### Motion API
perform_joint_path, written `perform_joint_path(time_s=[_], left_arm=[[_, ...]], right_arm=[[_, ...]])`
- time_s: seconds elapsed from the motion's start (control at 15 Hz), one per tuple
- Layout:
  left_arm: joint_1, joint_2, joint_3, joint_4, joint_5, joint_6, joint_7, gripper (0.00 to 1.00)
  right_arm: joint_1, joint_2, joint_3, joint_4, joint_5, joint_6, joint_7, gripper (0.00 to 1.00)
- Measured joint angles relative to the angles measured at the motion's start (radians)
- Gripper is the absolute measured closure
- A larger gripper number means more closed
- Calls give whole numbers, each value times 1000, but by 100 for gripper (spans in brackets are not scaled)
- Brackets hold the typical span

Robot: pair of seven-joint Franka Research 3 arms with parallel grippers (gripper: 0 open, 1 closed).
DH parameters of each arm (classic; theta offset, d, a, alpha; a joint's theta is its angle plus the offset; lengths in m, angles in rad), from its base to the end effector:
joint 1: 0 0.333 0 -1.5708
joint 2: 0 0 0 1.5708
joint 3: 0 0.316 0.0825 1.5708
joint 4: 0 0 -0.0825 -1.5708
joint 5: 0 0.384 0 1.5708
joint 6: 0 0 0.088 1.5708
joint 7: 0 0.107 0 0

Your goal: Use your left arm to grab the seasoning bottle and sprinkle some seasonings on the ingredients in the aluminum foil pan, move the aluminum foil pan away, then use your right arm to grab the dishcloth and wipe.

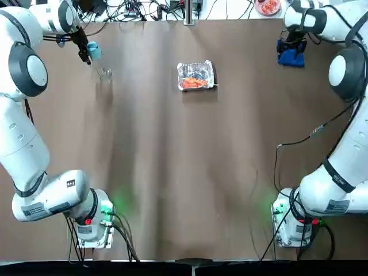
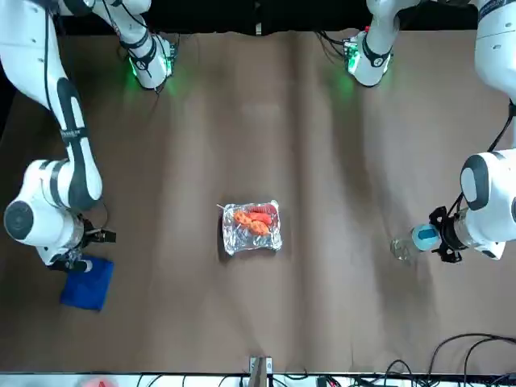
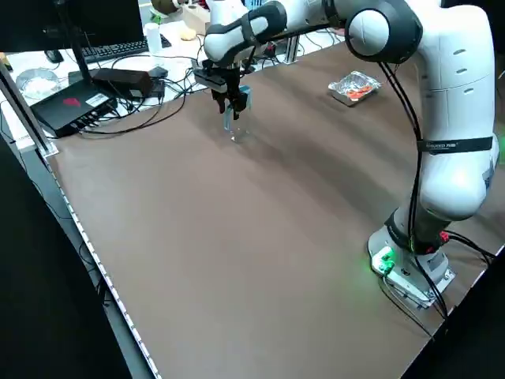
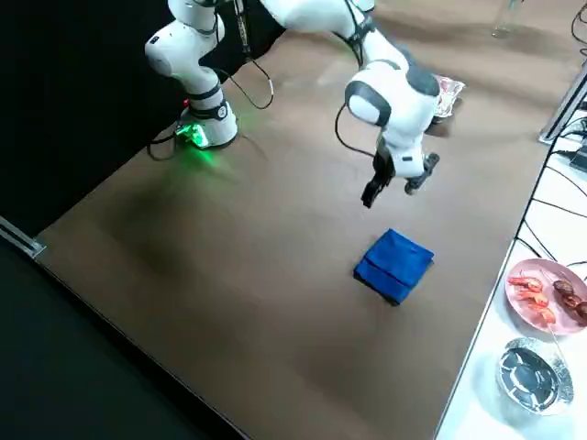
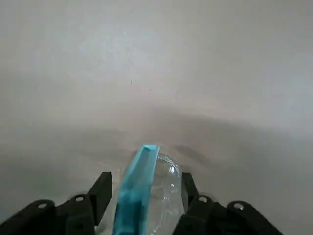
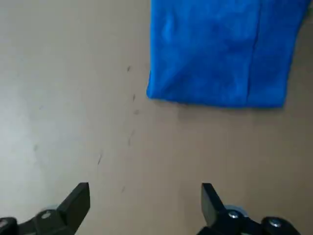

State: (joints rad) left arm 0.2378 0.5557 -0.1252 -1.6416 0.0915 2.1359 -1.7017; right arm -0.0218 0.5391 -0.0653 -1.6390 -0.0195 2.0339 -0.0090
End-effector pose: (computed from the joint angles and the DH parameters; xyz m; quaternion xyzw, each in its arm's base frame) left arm 0.6718 0.0898 0.2898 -0.6292 -0.7767 0.0163 0.0233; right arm 0.6650 -0.0543 0.2926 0.9966 -0.0306 -0.0727 0.0220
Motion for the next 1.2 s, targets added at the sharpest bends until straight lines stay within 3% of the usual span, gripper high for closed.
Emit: perform_joint_path(time_s=[0.13, 0.33, 0.47, 0.67, 1.0, 1.2], left_arm=[[1, 0, 1, 0, 0, 0, -4, 43], [3, 0, 1, -1, 0, 0, -10, 45], [3, -2, 1, -4, 0, 0, -25, 55], [3, -2, 2, -6, 0, 0, -30, 57], [8, -2, 2, -8, 1, 0, -30, 57], [9, -2, 2, -9, 52, -1, -51, 57]], right_arm=[[4, -68, 7, 9, 2, -90, 0, 0], [20, -188, 13, 13, 3, -220, 0, 0], [30, -265, 23, 14, 5, -300, 0, 0], [42, -352, 41, 20, 19, -406, 0, 0], [43, -379, 43, 29, 44, -452, -13, 0], [43, -410, 45, 41, 44, -476, -113, 0]])
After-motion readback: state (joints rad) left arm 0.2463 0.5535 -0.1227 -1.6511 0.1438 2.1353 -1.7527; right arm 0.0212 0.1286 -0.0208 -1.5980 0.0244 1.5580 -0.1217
